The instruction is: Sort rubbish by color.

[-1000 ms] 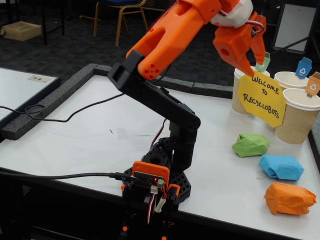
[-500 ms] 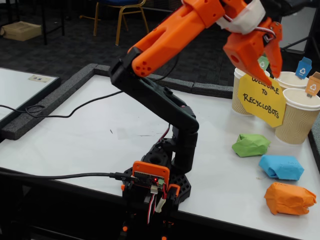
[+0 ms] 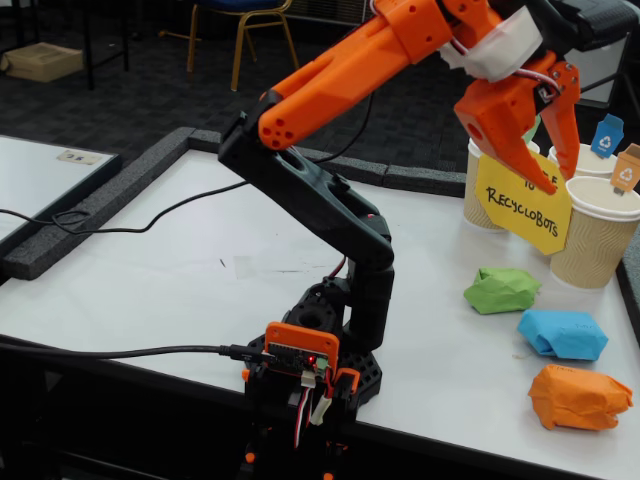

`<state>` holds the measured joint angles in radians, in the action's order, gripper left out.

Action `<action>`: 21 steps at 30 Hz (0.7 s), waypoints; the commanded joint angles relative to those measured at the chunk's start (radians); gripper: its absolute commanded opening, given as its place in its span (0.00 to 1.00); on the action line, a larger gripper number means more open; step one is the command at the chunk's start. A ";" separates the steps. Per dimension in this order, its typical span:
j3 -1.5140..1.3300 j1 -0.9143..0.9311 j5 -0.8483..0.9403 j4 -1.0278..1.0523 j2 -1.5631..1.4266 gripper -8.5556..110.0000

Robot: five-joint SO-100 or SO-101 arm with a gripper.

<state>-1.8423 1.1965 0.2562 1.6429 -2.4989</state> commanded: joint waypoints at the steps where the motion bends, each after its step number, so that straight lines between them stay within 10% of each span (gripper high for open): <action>1: -0.009 -0.023 0.015 -0.029 0.002 0.10; 21: -0.221 -0.193 0.118 -0.258 0.227 0.15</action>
<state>-2.0709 1.0446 0.3037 1.4128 -2.2964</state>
